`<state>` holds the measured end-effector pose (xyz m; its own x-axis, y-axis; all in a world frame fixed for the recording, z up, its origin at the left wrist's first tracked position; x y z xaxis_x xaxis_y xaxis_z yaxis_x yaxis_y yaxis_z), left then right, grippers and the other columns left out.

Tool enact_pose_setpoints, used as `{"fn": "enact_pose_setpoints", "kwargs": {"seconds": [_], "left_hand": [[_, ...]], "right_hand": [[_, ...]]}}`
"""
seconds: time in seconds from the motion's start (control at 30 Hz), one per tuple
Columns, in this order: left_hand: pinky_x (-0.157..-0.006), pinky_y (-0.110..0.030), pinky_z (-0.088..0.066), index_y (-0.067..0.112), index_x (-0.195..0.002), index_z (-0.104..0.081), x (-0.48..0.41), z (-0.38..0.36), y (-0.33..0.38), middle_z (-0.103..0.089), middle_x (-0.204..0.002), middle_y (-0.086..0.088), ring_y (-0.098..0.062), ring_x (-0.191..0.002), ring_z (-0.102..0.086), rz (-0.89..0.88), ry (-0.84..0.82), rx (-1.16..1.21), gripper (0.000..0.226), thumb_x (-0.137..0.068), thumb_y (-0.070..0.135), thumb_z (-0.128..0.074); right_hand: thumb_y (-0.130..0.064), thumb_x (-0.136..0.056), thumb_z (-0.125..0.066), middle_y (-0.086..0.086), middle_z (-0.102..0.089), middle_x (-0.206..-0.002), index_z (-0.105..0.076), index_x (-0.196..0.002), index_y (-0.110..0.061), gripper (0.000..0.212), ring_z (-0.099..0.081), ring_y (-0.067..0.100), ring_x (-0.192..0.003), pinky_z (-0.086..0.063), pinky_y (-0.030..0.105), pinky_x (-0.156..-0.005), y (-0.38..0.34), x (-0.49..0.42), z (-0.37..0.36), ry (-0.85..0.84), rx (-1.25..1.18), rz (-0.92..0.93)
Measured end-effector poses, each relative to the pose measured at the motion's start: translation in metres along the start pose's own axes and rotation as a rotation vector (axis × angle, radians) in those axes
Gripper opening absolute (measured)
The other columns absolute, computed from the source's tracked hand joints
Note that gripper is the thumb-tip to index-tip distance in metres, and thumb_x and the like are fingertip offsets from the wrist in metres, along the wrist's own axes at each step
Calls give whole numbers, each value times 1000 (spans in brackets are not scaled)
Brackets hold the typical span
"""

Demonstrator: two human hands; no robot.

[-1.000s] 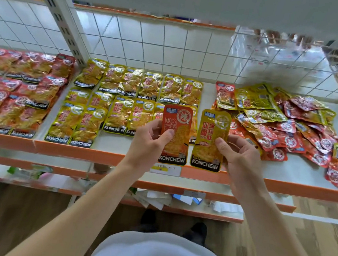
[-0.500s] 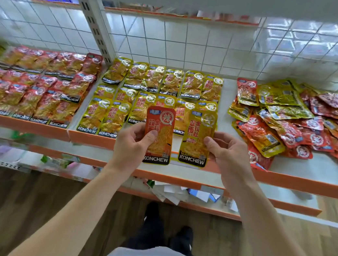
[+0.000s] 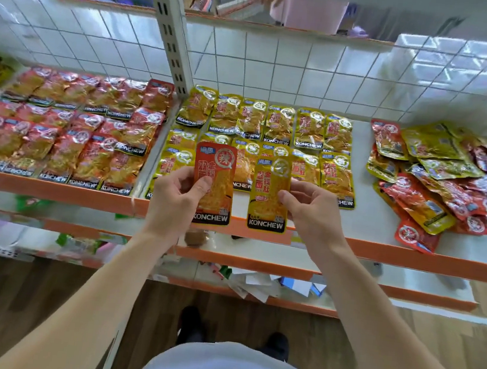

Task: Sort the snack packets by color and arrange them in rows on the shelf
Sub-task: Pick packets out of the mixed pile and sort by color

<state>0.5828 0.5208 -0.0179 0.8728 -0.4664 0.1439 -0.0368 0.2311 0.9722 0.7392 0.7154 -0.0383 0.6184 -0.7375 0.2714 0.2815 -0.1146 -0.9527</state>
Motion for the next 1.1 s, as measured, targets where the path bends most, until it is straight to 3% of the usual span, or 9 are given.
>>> {"fn": "enact_pose_setpoints", "kwargs": {"seconds": [0.13,0.2,0.3,0.37,0.43,0.57,0.73,0.87,1.1], "left_hand": [[-70,-24,-60,16,-104,-70,-16,18,-7,-75,-97,-5,-20,-90,-73,6,-38,15,9,-99,17,-63],[-71,-26,-60,12,-109,-70,-22,25,-12,-75,-99,-8,-21,-92,-73,16,-72,27,13,-99,17,-62],[-70,-24,-60,9,-112,-69,-28,34,-14,-75,-99,-8,-19,-90,-74,2,-106,41,17,-99,16,-62],[-70,-24,-60,13,-111,-70,-31,39,-16,-76,-98,-5,-18,-89,-74,-6,-119,52,15,-99,16,-62],[-70,-24,-59,15,-109,-70,-34,41,-18,-76,-96,-3,-17,-89,-74,-5,-132,63,13,-99,16,-63],[-70,-22,-59,12,-111,-69,-38,40,-20,-76,-95,-2,-16,-89,-74,-7,-165,80,15,-98,14,-63],[-81,-34,-61,22,-102,-70,-42,41,-24,-76,-95,-2,-22,-93,-73,-12,-186,78,10,-96,16,-66],[-86,-43,-60,23,-103,-70,-45,40,-25,-76,-98,-1,-23,-93,-73,-13,-203,71,10,-95,18,-67],[-87,-44,-60,23,-104,-70,-47,41,-27,-76,-98,-2,-22,-94,-73,-16,-212,84,10,-96,17,-67]], "right_hand": [[-12,-91,-72,2,-72,-93,-67,-119,-12,29,-69,14,-87,-56,24,-77,-9,-6,-23,74,176,73],[-13,-91,-71,1,-73,-93,-67,-121,-7,31,-69,14,-87,-59,29,-82,-16,-8,-35,104,280,127],[-14,-92,-70,-9,-67,-82,-69,-117,-6,26,-64,0,-73,-54,12,-71,-21,-7,-51,142,410,190],[-14,-92,-71,-12,-62,-76,-70,-113,-6,22,-62,1,-67,-53,14,-69,-25,-5,-57,187,489,231],[-15,-91,-72,-2,-65,-82,-70,-112,-3,24,-64,16,-78,-56,31,-79,-27,-5,-62,222,570,256],[-29,-91,-71,9,-60,-117,-57,-135,-13,48,-48,27,-115,-38,33,-96,-21,-8,-68,248,801,255],[-47,-92,-64,-12,-26,-161,-32,-153,-35,70,-12,14,-149,-14,38,-113,-11,-4,-96,-94,1070,331],[-45,-95,-61,-16,-17,-164,-33,-153,-38,65,-6,9,-152,-8,37,-112,-10,-8,-101,-147,1096,364],[-48,-92,-64,-18,-22,-162,-39,-149,-41,63,-10,12,-150,-12,41,-108,-5,-6,-98,-100,1101,395]]}}
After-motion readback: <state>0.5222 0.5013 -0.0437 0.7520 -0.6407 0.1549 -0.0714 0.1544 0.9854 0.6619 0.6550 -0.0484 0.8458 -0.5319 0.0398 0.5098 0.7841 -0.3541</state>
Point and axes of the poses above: each hand's wrist, its own x-axis away from the middle knuckle, its own z-axis out of the back of the hand, y = z × x, the point moved 9 cm from there along -x, towards the middle knuckle
